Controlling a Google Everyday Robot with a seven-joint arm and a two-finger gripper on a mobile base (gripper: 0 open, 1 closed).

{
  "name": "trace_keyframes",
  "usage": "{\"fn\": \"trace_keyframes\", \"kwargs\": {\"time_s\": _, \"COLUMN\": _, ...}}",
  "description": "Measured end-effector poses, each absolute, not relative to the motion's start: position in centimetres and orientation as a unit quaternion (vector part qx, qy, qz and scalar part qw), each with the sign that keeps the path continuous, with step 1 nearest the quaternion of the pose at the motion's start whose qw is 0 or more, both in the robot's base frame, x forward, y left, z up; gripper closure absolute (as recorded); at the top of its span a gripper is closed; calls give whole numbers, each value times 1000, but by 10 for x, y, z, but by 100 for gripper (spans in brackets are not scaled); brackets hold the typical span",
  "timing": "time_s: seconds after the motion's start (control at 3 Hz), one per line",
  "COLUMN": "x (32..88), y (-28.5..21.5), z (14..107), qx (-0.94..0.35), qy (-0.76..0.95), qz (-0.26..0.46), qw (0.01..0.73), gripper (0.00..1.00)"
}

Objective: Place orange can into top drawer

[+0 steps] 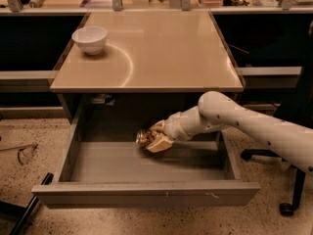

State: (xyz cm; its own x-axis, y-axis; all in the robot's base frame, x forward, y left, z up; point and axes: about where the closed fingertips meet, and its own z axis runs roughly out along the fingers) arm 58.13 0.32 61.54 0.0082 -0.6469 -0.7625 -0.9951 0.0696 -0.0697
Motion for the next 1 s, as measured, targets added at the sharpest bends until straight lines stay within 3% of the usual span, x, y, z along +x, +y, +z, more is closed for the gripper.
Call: {"fn": "trace_keyframes", "kwargs": {"time_s": 1.0, "x": 581, "y": 3, "z": 615, "qx": -629, "qy": 653, "qz": 264, "qw": 330, "gripper": 12}}
